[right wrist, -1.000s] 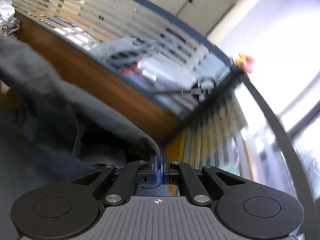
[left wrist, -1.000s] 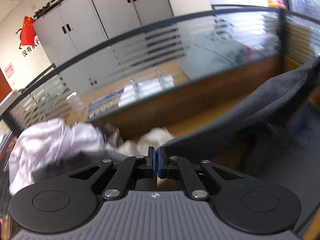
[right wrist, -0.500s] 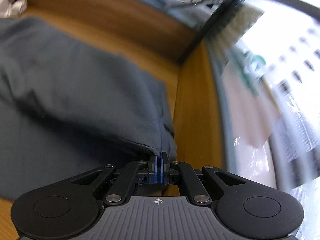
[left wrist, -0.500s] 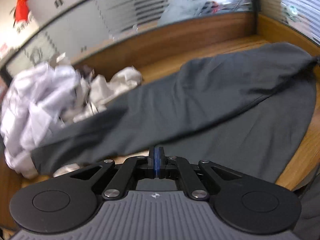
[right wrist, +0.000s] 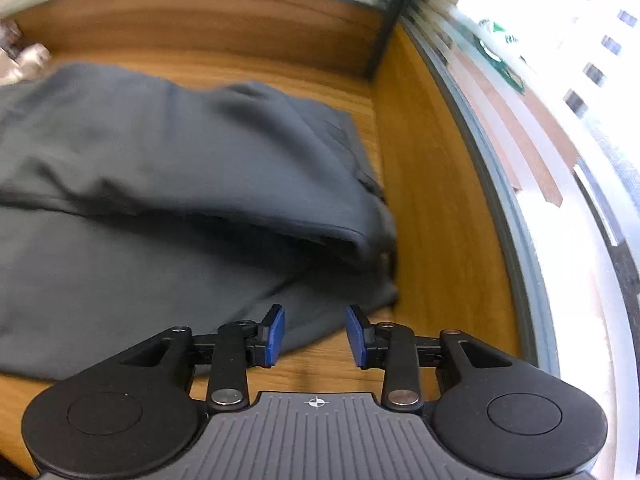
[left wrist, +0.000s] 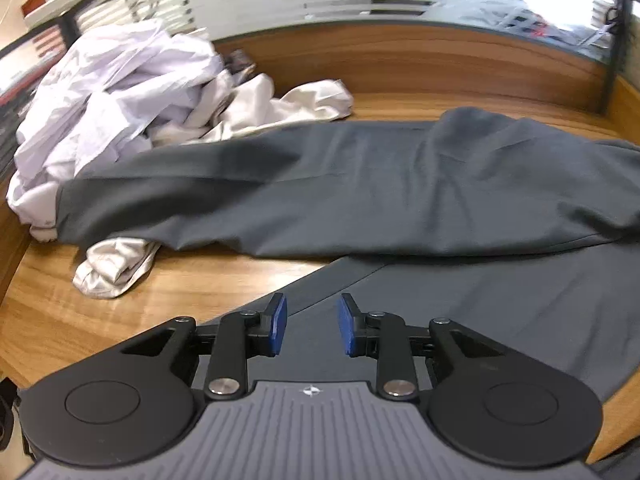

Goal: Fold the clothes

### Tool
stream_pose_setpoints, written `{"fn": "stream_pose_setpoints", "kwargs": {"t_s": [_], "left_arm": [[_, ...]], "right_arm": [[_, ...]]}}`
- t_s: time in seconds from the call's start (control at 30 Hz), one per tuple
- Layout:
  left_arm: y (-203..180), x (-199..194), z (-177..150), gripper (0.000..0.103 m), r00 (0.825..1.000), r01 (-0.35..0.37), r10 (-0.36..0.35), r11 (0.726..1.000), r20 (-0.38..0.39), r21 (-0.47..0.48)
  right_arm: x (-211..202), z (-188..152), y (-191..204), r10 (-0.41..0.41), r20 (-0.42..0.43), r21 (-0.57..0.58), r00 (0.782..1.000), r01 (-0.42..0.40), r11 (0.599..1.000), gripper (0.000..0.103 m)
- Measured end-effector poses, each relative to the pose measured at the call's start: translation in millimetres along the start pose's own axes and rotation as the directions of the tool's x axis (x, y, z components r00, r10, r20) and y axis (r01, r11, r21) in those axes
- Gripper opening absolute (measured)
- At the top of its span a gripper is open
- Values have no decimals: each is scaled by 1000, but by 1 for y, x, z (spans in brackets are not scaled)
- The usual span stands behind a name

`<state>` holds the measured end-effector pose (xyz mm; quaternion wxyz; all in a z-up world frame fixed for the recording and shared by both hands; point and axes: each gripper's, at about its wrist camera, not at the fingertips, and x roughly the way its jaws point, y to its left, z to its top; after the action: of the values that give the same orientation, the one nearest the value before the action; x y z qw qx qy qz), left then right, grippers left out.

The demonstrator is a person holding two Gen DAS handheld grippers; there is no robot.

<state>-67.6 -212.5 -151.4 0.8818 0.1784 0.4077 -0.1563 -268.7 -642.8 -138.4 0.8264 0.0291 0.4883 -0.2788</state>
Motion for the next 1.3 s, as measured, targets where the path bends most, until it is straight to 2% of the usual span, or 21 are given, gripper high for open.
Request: {"fn": "stream_pose_setpoints", "kwargs": {"t_s": [0.17, 0.27, 0.4, 0.53, 0.6, 0.63, 0.7, 0.8, 0.9, 1.03, 1.1, 1.23, 1.3], "left_arm": [[23, 8, -18, 45, 997, -74, 72, 996, -35, -56], [43, 5, -32, 48, 994, -99, 94, 991, -53, -94], [75, -1, -47, 50, 989, -131, 121, 982, -85, -136], [108, 1, -57, 52, 987, -141, 131, 983, -95, -116], [123, 4, -56, 57, 988, -137, 129, 986, -88, -96], [129, 7, -56, 60, 989, -131, 125, 989, -79, -72], [139, 13, -53, 61, 992, -109, 107, 994, -64, -17], [153, 27, -50, 63, 998, -34, 37, 997, -55, 66], [167, 36, -47, 65, 999, 24, -18, 993, -48, 113], [192, 37, -46, 65, 998, 55, -53, 995, -28, 78], [201, 34, -48, 67, 998, 65, -64, 996, -24, 66], [218, 23, -49, 79, 996, 87, -87, 996, -6, 37], [223, 16, -49, 85, 995, 98, -99, 995, 9, 23]], "right_arm": [[-23, 7, 33, 170, 47, -54, 984, -167, 984, 44], [-26, 25, 67, 293, 48, -150, 955, -283, 947, 45], [-34, 45, 113, 418, 50, -278, 907, -389, 878, 45], [-27, 74, 157, 498, 22, -389, 867, -452, 803, 45], [-28, 85, 180, 523, 3, -412, 852, -476, 777, 45], [-28, 90, 191, 535, -7, -423, 845, -487, 764, 45], [-29, 101, 214, 559, -27, -446, 829, -511, 735, 45], [-29, 109, 257, 604, -89, -507, 792, -558, 657, 45], [-36, 107, 304, 628, -129, -578, 767, -573, 581, 46], [-44, 107, 364, 661, -169, -640, 731, -591, 491, 46], [-49, 103, 400, 679, -199, -674, 707, -601, 429, 46], [-50, 98, 467, 675, -255, -748, 692, -584, 316, 46], [-48, 98, 495, 688, -288, -764, 666, -593, 254, 46]]}}
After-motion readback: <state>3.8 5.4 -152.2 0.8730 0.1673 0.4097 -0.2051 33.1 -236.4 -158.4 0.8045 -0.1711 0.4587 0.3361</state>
